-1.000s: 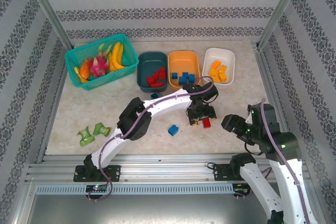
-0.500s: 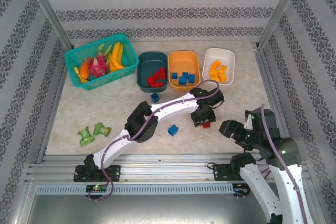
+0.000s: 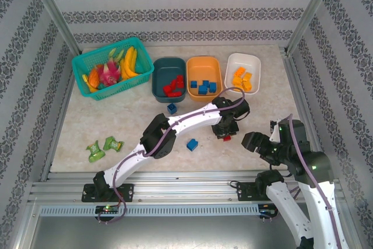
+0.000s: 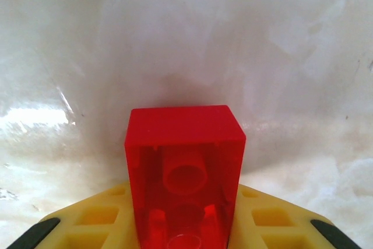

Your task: Sort the legos into containers by color

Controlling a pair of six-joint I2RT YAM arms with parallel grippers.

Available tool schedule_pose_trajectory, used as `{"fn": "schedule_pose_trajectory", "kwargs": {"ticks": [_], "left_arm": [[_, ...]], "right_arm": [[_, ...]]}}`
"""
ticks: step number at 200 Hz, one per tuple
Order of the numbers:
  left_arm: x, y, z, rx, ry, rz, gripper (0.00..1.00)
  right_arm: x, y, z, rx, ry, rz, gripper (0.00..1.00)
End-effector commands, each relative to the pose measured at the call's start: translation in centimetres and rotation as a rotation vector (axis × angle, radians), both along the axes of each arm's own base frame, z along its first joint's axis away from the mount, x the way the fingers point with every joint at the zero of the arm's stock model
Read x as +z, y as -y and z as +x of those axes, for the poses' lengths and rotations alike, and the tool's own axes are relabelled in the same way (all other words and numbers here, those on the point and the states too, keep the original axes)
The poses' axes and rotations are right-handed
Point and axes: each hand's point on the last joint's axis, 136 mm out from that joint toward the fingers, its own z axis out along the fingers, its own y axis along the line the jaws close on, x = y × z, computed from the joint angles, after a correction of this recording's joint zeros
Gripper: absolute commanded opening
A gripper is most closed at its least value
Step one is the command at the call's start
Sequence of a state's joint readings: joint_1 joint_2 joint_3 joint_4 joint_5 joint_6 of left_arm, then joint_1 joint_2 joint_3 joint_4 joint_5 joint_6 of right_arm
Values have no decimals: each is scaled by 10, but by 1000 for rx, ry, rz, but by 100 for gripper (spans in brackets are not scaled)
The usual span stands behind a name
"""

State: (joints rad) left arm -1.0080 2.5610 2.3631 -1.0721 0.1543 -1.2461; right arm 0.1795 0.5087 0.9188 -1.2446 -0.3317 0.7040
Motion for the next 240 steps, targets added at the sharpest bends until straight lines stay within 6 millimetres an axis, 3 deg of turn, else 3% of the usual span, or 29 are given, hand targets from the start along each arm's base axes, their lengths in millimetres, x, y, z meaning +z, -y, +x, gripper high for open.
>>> {"fn": "schedule_pose_trajectory", "kwargs": {"ticks": [1,33,54,112,142,169,203,240], "left_arm": [[28,-25,11,-29,88,77,28],[82,-58,43,-35,184,52,28],[111,-84,70,-49,242,24,28],[146,-167,158,-42,356,-9,28],[143,-216,208,-10,423,36,27],[131,-248,247,20,474,76,27],[109,-269,284,29,533,134,28],[79,-280,312,60,549,151,29]], "right_arm": [[21,-18,6,82,100,86,76],[62,-41,22,149,243,230,76],[77,-56,38,186,286,328,77],[91,-85,104,210,316,481,80],[89,-104,140,200,324,449,80],[83,-128,167,207,305,412,80],[76,-151,192,227,280,391,80],[73,-159,205,237,257,380,80]]}}
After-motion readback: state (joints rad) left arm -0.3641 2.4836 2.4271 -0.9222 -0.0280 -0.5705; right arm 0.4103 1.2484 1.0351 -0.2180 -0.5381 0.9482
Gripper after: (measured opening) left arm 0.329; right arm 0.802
